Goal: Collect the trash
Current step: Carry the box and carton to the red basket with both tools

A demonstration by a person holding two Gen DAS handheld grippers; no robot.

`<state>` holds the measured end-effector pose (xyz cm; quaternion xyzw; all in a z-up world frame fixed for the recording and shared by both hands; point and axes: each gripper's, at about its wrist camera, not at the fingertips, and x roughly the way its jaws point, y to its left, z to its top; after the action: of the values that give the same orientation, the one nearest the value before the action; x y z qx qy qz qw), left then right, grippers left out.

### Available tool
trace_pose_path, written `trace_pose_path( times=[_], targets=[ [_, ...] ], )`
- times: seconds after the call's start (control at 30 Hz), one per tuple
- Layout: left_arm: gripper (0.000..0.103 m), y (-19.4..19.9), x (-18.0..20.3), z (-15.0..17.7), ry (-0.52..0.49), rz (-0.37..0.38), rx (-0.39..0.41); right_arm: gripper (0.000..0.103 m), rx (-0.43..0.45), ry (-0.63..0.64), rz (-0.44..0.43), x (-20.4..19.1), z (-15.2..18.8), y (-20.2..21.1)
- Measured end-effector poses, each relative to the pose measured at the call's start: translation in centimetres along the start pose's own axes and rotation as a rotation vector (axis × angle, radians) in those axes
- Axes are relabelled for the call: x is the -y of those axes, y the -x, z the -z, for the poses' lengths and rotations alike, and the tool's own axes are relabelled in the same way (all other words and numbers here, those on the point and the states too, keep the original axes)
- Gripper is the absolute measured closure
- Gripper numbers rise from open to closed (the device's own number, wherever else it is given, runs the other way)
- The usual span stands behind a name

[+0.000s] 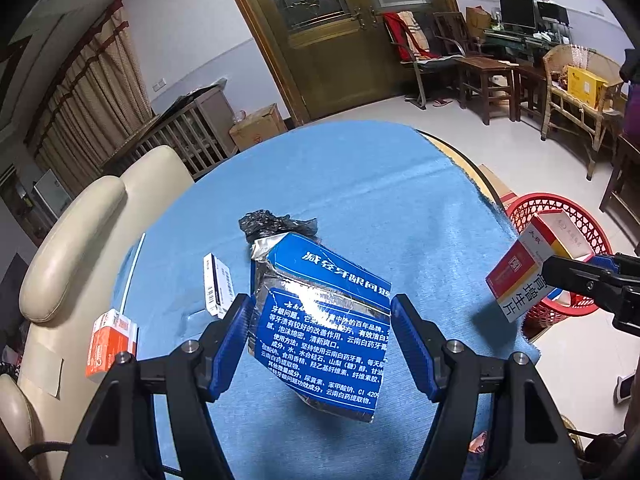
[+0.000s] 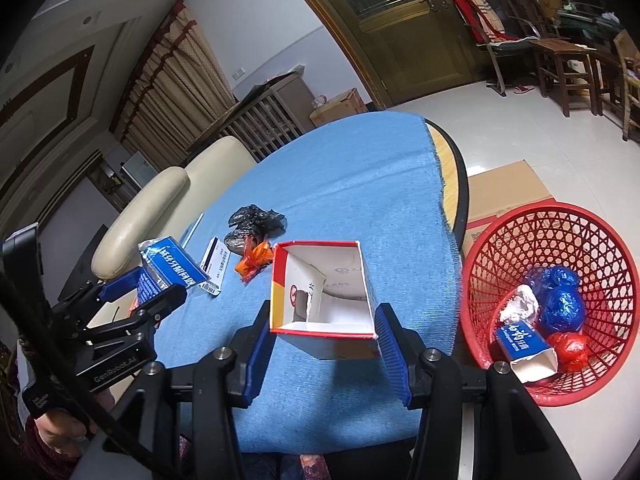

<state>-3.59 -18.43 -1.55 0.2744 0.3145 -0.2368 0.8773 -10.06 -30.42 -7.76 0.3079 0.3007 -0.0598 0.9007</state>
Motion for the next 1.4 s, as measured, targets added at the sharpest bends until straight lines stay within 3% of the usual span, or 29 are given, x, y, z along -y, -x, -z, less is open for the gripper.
trace_pose_path(
  times=[0.5, 0.8, 0.93, 1.2, 1.4],
  targets=[
    [0.031, -0.4, 2.0, -0.7, -0.04, 0.031, -0.004, 0.05, 0.02, -0.042, 0.023, 2.6, 0.3, 1.8],
    [0.031, -1.6, 5.1, -1.3, -0.085, 0.092, -0.009, 0.05, 0.036, -0.095, 0.049, 5.0, 0.5, 3.0],
    [0.031, -2.0, 6.9, -1.5, -0.113, 0.138, -0.013, 0.05, 0.04, -0.121, 0.071, 6.4, 0.6, 3.4],
    [0.031, -3.4, 11.4, -2.4, -0.178, 0.326, -0.035, 0.05, 0.044, -0.196, 0.135, 9.7, 1.0, 4.2],
    [0.031, -4.8, 14.1, -3.5, -0.193, 0.417, -0.066, 0.05, 0.049, -0.256, 0.182, 12.4, 1.4, 4.8]
  ],
)
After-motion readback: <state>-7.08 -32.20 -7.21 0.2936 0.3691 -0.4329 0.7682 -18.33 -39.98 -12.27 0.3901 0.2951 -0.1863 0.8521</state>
